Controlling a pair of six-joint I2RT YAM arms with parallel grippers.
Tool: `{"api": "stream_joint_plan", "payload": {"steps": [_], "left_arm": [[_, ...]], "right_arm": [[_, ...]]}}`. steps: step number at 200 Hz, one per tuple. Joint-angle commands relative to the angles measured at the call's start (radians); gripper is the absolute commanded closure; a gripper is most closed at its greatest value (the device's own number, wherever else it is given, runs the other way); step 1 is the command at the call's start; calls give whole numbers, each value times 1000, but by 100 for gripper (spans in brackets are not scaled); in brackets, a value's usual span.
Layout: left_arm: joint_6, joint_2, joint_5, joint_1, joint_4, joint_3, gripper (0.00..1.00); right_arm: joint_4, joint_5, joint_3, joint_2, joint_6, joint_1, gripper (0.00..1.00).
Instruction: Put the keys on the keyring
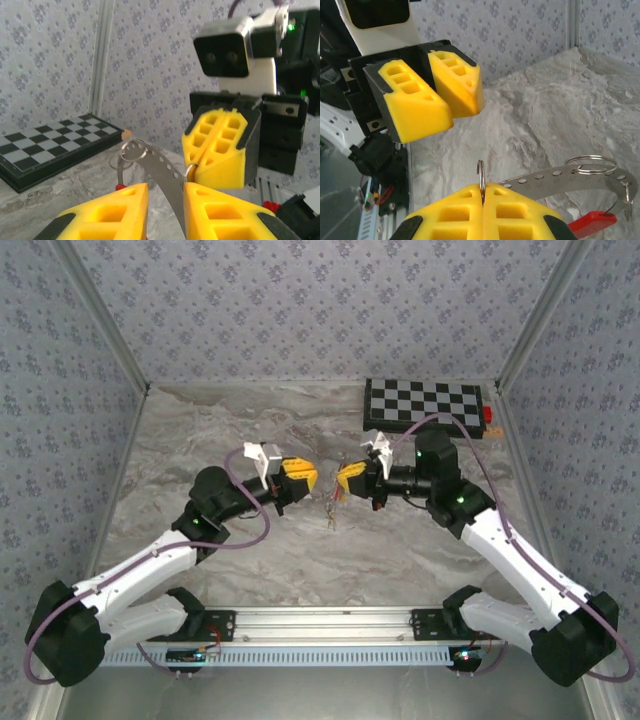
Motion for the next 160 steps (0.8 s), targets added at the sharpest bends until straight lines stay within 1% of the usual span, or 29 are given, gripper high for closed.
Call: {"api": "stream_joint_plan", "payload": {"steps": [1,11,45,85,109,160], "left_arm": [[58,-17,70,8,-79,34,75],[70,-15,87,8,-99,40,75],[101,4,129,12,-154,63,75],[125,39,176,15,-167,77,75],[131,57,181,19,-177,88,75],[124,71,185,34,-179,89,73]], "right_arm": [[-244,10,90,44,-149,-3,100],[-287,31,125,65,-164,1,100],[-439,43,230,138,-254,11,100],[-619,109,360,232,-353,62,100],[-629,124,379,255,-372,94,100],[-615,100,384,254,-376,99,100]]}}
